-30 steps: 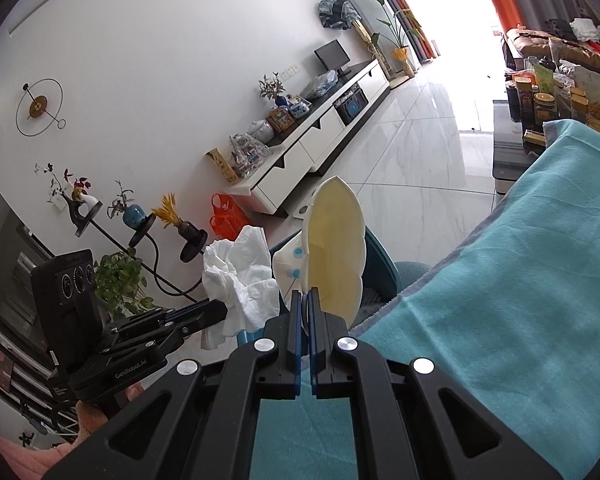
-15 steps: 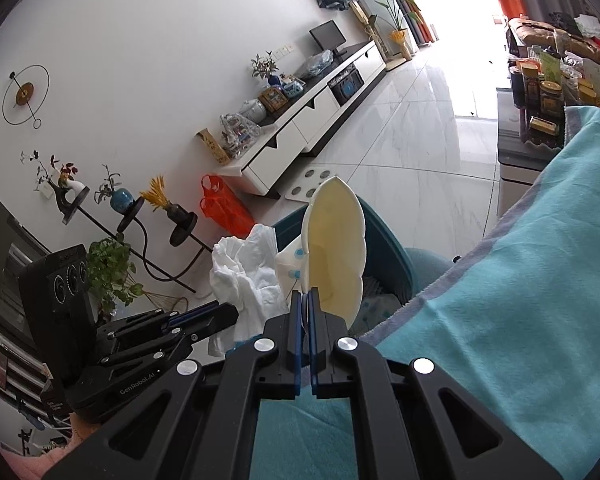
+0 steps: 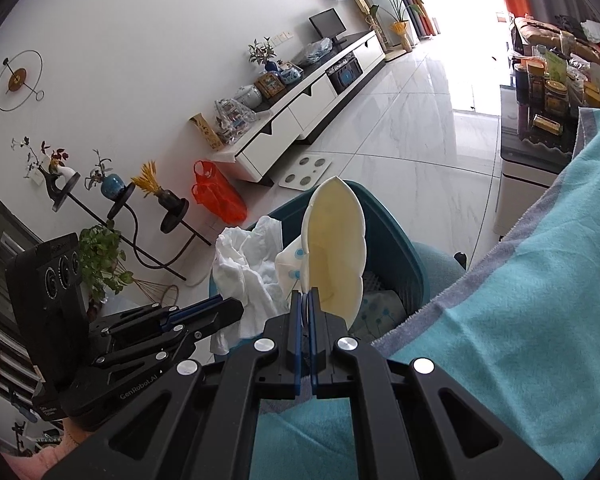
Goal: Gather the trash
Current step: 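Open both tools to drop the tissue and cup into the bin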
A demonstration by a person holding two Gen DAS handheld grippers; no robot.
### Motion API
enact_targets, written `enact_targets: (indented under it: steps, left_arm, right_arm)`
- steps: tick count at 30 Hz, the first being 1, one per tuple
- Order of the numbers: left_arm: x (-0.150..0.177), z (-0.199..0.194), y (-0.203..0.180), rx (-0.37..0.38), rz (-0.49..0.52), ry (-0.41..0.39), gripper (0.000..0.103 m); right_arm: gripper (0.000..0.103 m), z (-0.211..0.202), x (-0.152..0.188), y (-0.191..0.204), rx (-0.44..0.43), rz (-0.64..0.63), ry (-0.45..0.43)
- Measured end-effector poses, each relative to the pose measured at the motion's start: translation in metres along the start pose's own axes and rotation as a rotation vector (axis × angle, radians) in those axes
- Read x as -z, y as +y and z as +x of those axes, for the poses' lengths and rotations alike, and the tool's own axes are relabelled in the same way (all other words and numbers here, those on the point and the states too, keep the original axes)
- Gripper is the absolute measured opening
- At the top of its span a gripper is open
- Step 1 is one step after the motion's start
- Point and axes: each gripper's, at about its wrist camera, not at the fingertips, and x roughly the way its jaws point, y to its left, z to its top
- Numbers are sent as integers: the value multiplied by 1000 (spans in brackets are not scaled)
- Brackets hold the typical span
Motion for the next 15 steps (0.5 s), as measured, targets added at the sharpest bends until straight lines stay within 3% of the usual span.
enact_targets:
  steps: [9,13,15]
  left_arm:
    - [0,19,1,3,-14,17,12]
    - [2,31,5,-3,-25,33,28]
    - [3,35,7,-10,-36,38,28]
  right_arm:
    - [6,15,-6,12,28,0,19]
    - [13,17,-9,9,39,14,20]
    - [13,15,-8,8,37,15,19]
